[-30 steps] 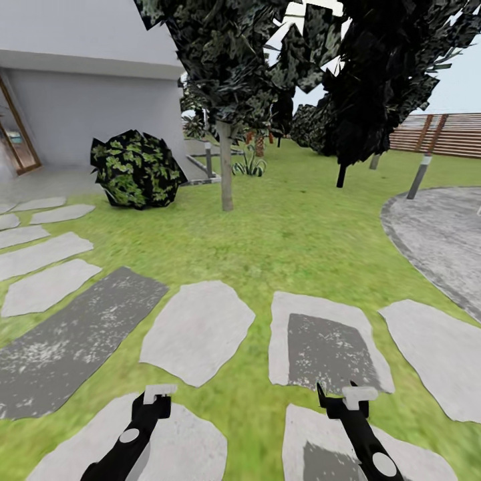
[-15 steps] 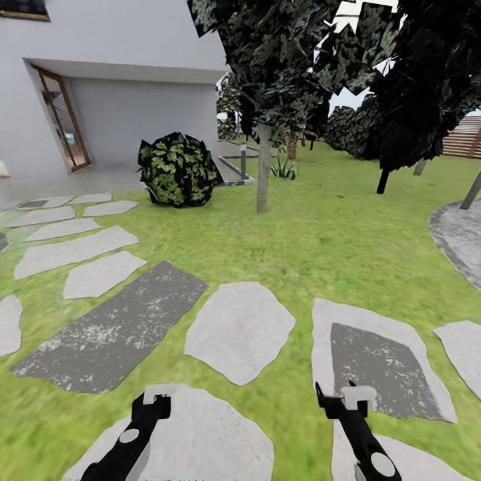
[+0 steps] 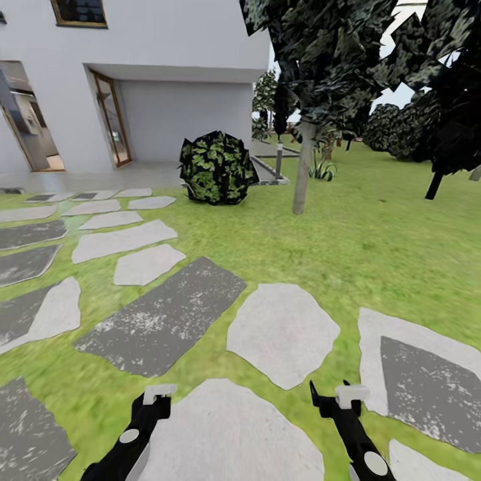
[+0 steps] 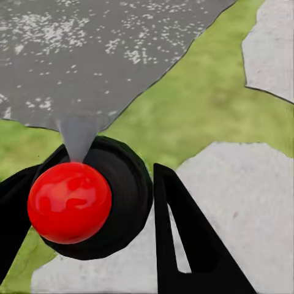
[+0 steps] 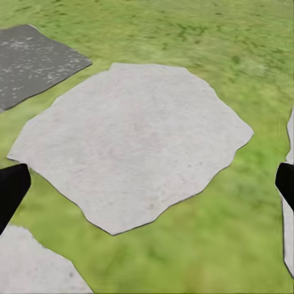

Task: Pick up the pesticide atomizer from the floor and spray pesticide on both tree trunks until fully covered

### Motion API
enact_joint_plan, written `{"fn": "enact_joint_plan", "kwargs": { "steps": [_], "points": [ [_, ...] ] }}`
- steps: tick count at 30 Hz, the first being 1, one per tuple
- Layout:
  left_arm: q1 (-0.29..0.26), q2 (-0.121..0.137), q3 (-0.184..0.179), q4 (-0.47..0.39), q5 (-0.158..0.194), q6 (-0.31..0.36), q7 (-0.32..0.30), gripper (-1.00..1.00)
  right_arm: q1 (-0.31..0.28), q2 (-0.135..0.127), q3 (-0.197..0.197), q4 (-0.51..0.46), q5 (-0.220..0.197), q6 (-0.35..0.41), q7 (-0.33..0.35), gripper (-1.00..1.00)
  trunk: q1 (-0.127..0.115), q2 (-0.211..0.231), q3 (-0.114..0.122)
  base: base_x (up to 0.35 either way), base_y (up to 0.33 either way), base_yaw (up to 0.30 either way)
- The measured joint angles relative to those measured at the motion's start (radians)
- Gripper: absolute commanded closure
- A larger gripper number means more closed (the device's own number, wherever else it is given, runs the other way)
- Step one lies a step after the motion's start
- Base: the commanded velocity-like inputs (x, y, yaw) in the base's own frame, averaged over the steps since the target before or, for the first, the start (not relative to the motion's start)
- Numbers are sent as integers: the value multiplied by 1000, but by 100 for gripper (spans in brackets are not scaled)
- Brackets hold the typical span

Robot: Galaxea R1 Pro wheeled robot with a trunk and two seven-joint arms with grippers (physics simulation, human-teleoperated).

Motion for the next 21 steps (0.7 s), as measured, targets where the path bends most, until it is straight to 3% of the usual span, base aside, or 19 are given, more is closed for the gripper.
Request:
{"fn": "enact_joint_plan", "kwargs": {
  "steps": [21],
  "points": [
    [0,0,0,0,1,0,1,100,0,0,0,-1,-1,0,4,-100,0,0,5,0,310,273]
  ]
}}
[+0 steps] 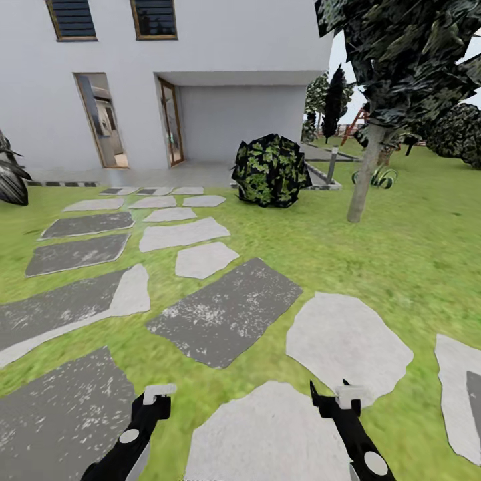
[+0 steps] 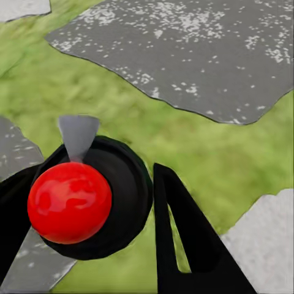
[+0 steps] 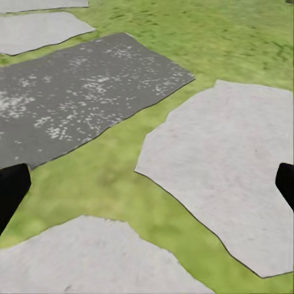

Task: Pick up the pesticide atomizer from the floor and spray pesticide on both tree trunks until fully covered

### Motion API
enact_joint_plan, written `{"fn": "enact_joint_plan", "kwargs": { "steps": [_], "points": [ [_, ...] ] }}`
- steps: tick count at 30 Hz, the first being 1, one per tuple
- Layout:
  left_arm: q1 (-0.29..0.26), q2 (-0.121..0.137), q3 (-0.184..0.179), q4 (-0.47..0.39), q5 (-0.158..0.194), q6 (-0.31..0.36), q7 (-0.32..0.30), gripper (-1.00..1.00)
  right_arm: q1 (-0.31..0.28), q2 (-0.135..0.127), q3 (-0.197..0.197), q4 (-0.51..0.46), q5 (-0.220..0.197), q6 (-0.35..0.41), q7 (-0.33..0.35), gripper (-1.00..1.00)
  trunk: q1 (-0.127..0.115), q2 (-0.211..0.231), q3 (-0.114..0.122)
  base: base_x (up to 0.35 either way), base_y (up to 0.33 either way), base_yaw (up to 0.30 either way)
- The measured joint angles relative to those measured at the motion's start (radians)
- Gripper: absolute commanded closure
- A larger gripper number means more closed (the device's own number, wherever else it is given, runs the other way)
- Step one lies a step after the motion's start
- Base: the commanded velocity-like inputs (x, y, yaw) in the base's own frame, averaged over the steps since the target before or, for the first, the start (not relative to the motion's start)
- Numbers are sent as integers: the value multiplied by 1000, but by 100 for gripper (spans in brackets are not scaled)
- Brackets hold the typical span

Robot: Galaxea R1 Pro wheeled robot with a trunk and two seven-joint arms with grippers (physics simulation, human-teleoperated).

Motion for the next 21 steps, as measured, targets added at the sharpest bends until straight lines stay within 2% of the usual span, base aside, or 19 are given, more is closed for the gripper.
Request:
{"fn": "enact_joint_plan", "kwargs": {
  "steps": [21],
  "points": [
    [0,2,3,0,6,-1,-1,100,0,0,-2,8,-3,-2,-1,-100,0,0,0,0,310,279]
  ]
}}
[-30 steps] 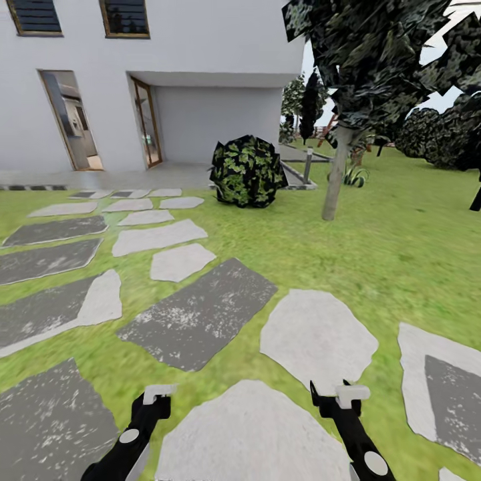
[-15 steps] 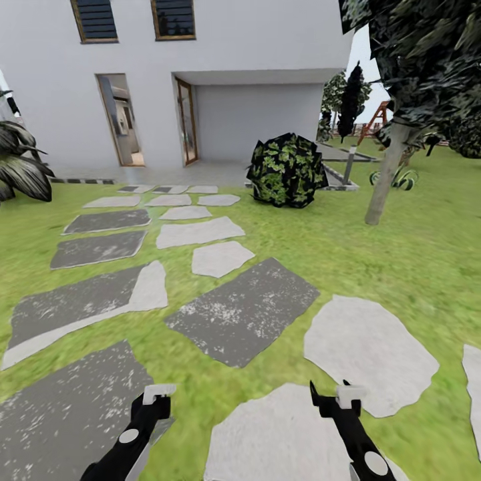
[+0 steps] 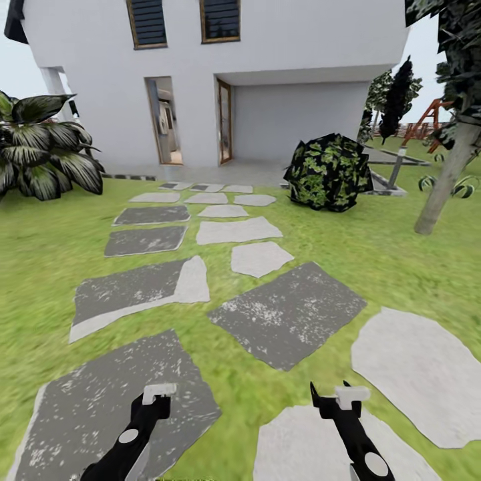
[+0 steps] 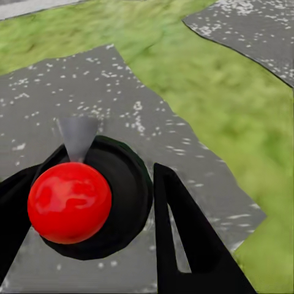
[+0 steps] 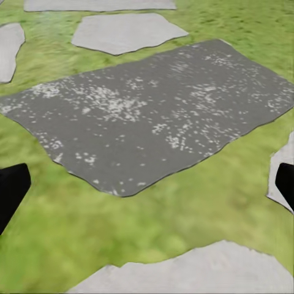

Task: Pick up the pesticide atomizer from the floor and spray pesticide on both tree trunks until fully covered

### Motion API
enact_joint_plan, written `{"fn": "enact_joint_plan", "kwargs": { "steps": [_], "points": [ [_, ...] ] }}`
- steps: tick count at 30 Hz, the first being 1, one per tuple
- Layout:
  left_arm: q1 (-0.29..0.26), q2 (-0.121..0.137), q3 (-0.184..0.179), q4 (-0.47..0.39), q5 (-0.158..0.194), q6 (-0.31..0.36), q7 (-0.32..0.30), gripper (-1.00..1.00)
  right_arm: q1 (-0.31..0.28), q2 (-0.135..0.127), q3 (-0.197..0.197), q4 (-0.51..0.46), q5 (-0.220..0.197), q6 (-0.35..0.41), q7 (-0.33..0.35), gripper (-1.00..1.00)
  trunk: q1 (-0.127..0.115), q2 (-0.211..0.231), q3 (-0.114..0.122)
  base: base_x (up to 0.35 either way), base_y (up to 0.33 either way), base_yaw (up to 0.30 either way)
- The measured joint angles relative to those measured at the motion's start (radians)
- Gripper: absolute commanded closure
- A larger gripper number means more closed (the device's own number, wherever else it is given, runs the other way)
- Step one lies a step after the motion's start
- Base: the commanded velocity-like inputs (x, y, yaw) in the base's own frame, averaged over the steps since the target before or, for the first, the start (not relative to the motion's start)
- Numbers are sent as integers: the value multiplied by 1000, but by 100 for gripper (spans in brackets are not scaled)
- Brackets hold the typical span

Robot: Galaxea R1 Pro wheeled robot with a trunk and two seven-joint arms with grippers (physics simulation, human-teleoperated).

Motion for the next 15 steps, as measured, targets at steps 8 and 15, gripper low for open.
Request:
{"fn": "enact_joint_plan", "kwargs": {
  "steps": [8,15],
  "points": [
    [0,0,0,0,0,1,0,100,0,0,1,2,-1,0,-3,-100,0,0,-2,0,310,278],
    [0,0,1,-1,0,0,0,100,0,0,2,1,1,0,0,-100,0,0,-5,0,310,278]
  ]
}}
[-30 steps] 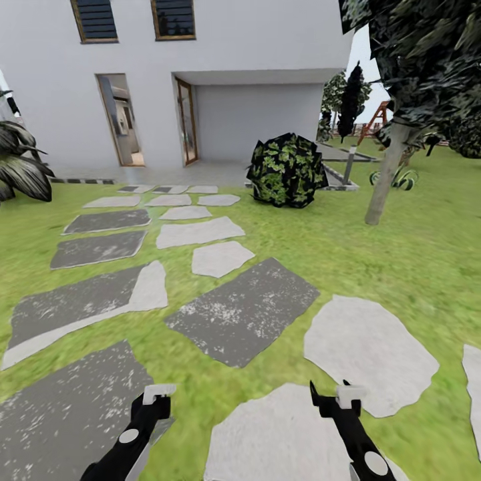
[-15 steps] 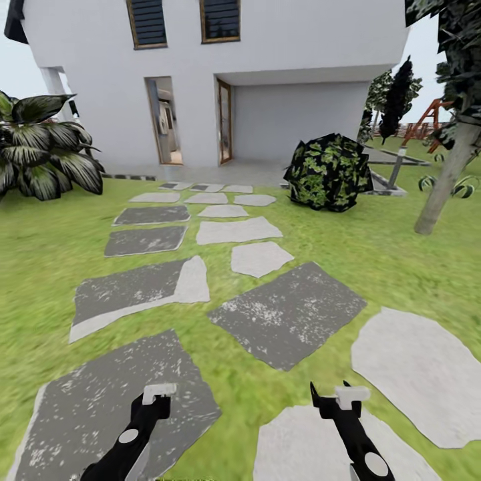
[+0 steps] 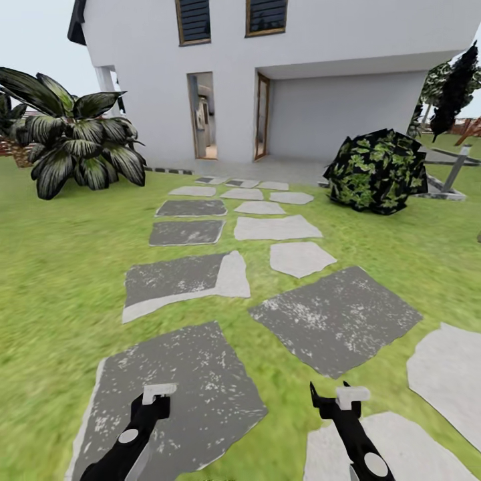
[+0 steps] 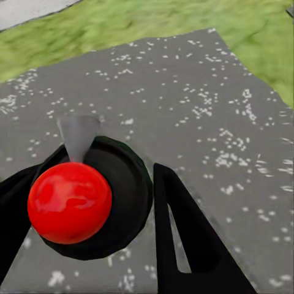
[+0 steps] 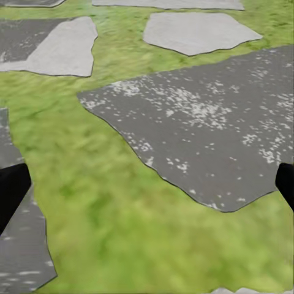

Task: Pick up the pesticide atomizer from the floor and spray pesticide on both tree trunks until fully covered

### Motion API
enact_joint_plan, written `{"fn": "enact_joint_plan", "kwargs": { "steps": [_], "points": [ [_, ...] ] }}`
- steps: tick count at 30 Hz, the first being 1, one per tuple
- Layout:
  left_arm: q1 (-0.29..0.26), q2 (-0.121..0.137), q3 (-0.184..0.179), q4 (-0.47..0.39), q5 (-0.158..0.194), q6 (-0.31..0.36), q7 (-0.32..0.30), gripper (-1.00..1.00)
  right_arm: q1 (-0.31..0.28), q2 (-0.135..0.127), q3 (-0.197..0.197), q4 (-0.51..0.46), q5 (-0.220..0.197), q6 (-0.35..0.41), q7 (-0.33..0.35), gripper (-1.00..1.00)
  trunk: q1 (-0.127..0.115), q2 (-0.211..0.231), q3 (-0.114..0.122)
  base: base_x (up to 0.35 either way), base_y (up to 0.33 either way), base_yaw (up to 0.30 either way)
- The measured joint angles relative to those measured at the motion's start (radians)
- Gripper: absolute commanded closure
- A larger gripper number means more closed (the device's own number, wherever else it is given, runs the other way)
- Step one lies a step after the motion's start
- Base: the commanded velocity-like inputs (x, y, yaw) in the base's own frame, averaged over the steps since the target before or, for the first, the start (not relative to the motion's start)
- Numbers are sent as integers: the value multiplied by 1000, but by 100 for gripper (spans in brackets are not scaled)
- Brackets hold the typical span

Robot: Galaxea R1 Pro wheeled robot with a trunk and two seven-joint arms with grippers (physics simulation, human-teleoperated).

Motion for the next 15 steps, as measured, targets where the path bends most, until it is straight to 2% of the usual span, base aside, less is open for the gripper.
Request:
{"fn": "enact_joint_plan", "kwargs": {
  "steps": [15],
  "points": [
    [0,0,-1,1,1,0,0,100,0,0,0,1,0,0,1,-100,0,0,-3,0,310,279]
  ]
}}
